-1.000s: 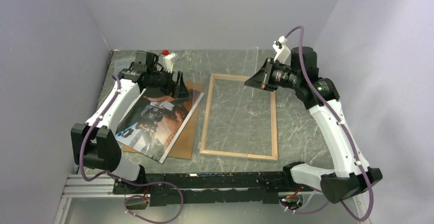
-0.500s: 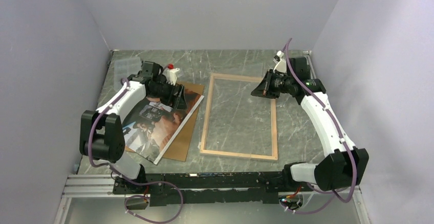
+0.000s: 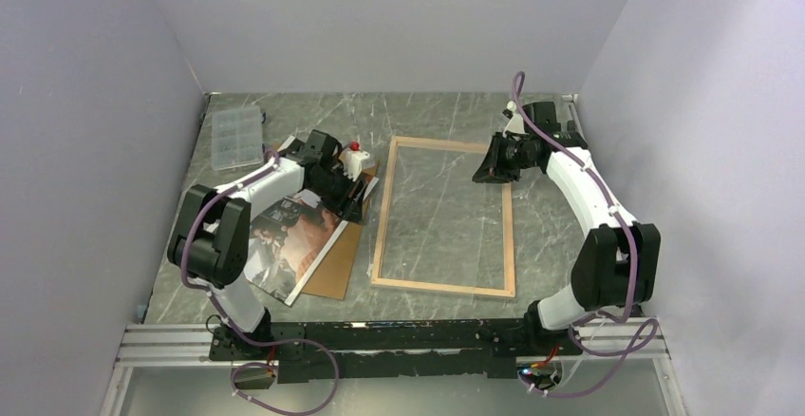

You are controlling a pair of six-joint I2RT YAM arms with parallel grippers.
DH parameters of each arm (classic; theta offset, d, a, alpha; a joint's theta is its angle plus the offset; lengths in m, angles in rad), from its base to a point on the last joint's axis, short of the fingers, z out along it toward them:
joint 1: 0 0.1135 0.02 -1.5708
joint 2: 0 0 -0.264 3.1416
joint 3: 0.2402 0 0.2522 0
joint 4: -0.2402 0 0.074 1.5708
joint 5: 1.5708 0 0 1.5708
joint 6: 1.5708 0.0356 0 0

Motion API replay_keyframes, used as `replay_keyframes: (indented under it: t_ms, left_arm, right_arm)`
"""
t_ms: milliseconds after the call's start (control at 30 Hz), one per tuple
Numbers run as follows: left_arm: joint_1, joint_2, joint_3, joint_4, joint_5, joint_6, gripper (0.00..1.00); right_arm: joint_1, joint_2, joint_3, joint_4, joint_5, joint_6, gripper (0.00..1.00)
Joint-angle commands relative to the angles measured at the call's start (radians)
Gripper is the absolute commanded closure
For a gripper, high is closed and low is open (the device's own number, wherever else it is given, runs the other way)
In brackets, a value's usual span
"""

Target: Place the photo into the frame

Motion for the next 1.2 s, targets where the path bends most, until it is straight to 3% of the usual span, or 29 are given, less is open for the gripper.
replay_keyframes:
  t_ms: [0, 400, 600, 933, 1033, 1100, 1167]
  left_arm:
    - [-0.039, 0.016, -0.016, 0.047, -0.062, 0.035, 0.43]
    - [-0.063, 0.071, 0.037, 0.037, -0.097, 0.038, 0.5]
    - [-0.087, 0.069, 0.033, 0.061, -0.074, 0.015, 0.5]
    - [-0.113, 0.09, 0.014, 0.06, -0.1, 0.03, 0.51]
    - [-0.113, 0.094, 0.009, 0.053, -0.115, 0.042, 0.51]
    - [-0.113, 0.096, 0.002, 0.053, -0.12, 0.048, 0.52]
    - [-0.113, 0.096, -0.004, 0.053, -0.125, 0.051, 0.52]
  right_arm:
    - [-0.027, 0.042, 0.052, 0.045, 0.02, -0.035, 0.89]
    - [-0.043, 0.231, 0.262, -0.089, 0.053, -0.172, 0.99]
    - [-0.043, 0.226, 0.199, -0.03, 0.043, -0.13, 0.92]
    - [-0.042, 0.212, -0.008, 0.185, 0.006, 0.038, 0.66]
    - [-0.043, 0.205, -0.038, 0.21, 0.045, 0.074, 0.47]
    - [-0.043, 0.191, -0.051, 0.207, 0.094, 0.093, 0.26]
    - [-0.043, 0.171, -0.06, 0.19, 0.155, 0.108, 0.19]
